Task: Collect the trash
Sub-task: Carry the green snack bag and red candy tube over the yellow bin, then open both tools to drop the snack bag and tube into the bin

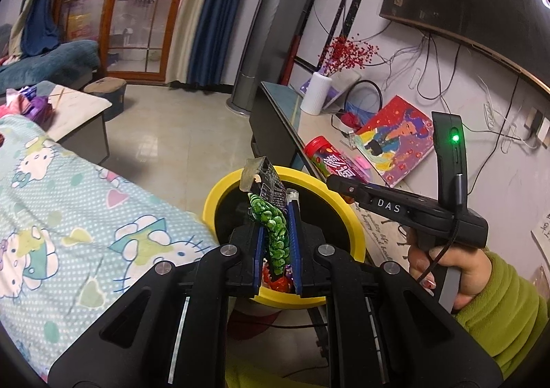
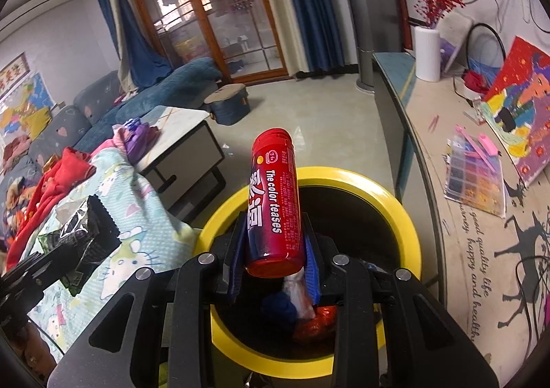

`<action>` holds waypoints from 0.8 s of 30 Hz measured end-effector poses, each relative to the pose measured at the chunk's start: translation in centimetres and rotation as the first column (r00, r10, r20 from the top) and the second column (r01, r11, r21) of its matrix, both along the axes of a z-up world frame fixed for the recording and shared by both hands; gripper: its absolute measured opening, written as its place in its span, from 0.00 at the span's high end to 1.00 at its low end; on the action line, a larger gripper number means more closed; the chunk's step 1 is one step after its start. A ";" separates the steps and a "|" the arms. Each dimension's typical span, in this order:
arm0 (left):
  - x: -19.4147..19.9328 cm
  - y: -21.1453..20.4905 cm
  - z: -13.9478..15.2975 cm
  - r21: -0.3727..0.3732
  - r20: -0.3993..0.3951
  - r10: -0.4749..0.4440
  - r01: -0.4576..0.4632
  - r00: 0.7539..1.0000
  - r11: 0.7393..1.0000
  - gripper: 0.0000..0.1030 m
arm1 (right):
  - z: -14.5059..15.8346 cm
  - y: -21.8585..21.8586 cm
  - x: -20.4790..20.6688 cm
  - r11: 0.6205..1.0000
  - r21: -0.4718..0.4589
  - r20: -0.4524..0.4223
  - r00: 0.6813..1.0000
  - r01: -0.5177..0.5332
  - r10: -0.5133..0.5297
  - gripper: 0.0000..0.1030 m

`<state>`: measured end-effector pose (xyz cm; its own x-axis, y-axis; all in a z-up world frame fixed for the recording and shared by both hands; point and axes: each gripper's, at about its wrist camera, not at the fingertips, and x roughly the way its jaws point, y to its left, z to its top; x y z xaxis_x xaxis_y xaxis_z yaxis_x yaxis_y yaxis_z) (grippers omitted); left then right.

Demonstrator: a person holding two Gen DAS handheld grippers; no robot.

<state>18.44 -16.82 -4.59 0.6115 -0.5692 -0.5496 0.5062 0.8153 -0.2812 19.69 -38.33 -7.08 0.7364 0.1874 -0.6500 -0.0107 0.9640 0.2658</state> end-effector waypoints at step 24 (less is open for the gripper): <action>2.3 -5.0 -2.3 0.094 -0.029 -0.063 0.066 0.998 0.993 0.90 | -3.3 -2.9 0.1 0.997 0.040 -0.118 0.992 0.060 -0.055 0.71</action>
<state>20.72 -21.81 -6.90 0.5597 -0.5519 -0.6182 0.5521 0.8047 -0.2185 19.80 -41.23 -10.37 0.6665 0.1770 -0.7242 0.0779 0.9495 0.3039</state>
